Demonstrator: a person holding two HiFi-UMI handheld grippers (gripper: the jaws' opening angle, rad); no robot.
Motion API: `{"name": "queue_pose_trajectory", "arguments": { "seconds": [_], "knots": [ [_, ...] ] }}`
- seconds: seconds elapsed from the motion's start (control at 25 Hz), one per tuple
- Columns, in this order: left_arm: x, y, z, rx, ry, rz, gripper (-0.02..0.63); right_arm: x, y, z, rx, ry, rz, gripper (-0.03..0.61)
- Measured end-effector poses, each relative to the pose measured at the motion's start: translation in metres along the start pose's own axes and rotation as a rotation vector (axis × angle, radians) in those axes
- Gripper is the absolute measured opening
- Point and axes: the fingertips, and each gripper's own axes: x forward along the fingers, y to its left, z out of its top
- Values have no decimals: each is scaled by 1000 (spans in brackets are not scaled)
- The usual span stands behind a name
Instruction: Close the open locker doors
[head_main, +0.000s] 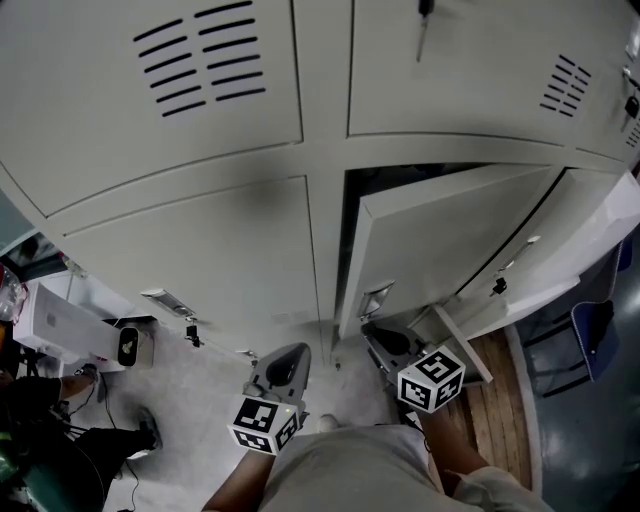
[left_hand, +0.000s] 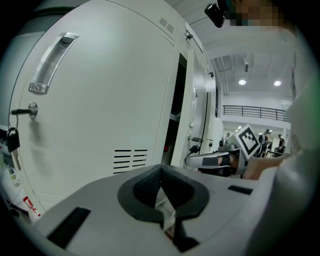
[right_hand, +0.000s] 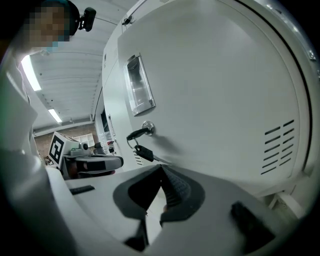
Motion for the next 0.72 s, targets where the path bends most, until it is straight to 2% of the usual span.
{"name": "queue_pose_trajectory", "arguments": {
  "seconds": [0.72],
  "knots": [
    [1, 17, 3, -20, -12, 31, 14, 25, -17, 11, -5, -1, 6, 28]
  ]
}}
